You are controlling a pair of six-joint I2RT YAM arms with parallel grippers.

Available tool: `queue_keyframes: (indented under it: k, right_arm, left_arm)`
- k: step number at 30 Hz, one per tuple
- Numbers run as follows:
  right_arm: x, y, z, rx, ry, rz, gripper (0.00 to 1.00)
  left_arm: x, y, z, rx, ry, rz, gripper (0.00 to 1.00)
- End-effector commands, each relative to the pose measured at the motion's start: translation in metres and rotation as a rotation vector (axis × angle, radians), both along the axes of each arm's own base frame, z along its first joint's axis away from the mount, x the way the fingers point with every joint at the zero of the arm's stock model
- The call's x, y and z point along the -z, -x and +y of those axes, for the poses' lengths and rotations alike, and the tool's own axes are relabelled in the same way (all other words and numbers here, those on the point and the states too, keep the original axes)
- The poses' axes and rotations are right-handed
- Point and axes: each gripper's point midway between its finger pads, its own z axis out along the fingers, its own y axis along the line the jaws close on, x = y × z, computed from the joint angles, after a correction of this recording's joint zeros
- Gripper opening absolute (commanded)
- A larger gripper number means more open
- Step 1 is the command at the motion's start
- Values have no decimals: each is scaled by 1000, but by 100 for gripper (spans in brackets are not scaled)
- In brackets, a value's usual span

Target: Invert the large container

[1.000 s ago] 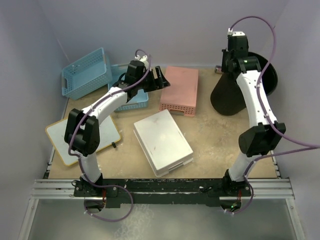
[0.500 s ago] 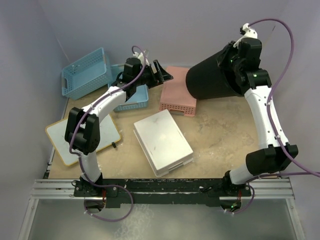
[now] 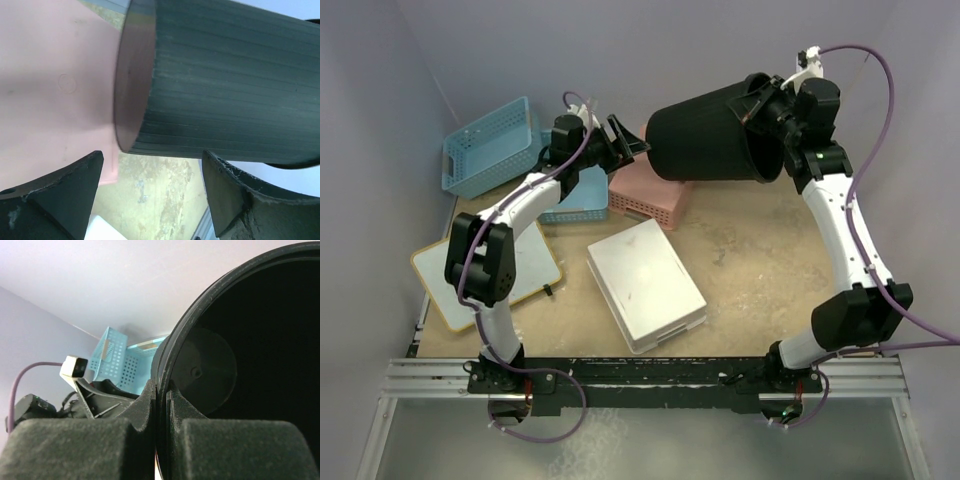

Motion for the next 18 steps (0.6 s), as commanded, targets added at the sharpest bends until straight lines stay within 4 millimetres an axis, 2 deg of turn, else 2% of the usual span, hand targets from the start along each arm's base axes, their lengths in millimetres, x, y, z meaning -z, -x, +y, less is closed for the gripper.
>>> queue_keyframes:
  k: [1, 6, 11, 18]
  right_arm:
    - [-48, 8, 8, -32, -83, -163, 0]
    - [-18, 15, -6, 14, -140, -103, 0]
    - [16, 25, -30, 78, -199, -29, 0]
    - [84, 50, -55, 119, -192, 113, 0]
  left_arm:
    - [-31, 4, -13, 58, 124, -79, 77]
    - [-45, 5, -24, 107, 231, -98, 77]
    - [-54, 8, -33, 142, 258, -119, 77]
    - [-59, 8, -39, 161, 261, -128, 77]
